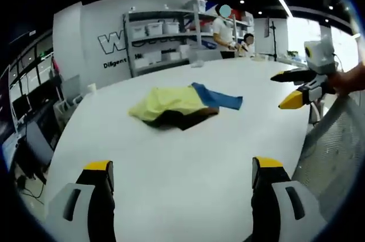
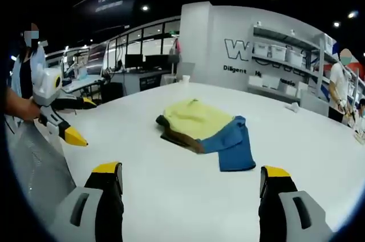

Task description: Fold the garment on the visible template until the final outline fits inside the template.

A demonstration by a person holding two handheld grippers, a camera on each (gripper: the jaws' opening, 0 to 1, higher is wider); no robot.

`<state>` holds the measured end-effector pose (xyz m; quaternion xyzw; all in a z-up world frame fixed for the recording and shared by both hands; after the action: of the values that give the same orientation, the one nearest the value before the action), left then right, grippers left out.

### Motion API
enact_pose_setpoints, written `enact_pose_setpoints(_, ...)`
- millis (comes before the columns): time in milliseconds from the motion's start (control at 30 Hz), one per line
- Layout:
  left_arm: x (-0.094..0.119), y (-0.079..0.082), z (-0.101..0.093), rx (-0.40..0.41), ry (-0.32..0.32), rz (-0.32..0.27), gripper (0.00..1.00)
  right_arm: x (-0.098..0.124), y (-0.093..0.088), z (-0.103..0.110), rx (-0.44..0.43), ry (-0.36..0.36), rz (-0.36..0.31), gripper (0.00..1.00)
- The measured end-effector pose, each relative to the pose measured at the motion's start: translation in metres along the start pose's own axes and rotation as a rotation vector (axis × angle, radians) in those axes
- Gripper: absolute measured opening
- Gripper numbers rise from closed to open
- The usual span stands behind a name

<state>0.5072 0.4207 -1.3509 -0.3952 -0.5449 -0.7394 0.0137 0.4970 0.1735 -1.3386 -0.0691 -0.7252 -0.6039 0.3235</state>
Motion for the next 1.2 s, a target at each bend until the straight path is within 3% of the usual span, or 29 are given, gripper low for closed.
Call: enact_pose_setpoints(1200, 0.0001, -0.0012, 0.0024, 0.013, 0.006, 0.005, 0.99, -0.0002, 0.0012, 0.0037, -0.004, 0.017, -0.002, 0.99)
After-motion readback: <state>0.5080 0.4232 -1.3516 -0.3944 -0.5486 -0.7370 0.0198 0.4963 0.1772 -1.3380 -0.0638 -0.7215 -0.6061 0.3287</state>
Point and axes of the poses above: the point that each gripper's makers call its tool centre point, and the gripper's own axes: x roughly backward along the fingers, z roughly to its left, y roughly out of its top, the point moved 1 cm from there along x, roughly backward along the fingers, and after that the axes turned 11 degrees about z, right-handed, at the moved point
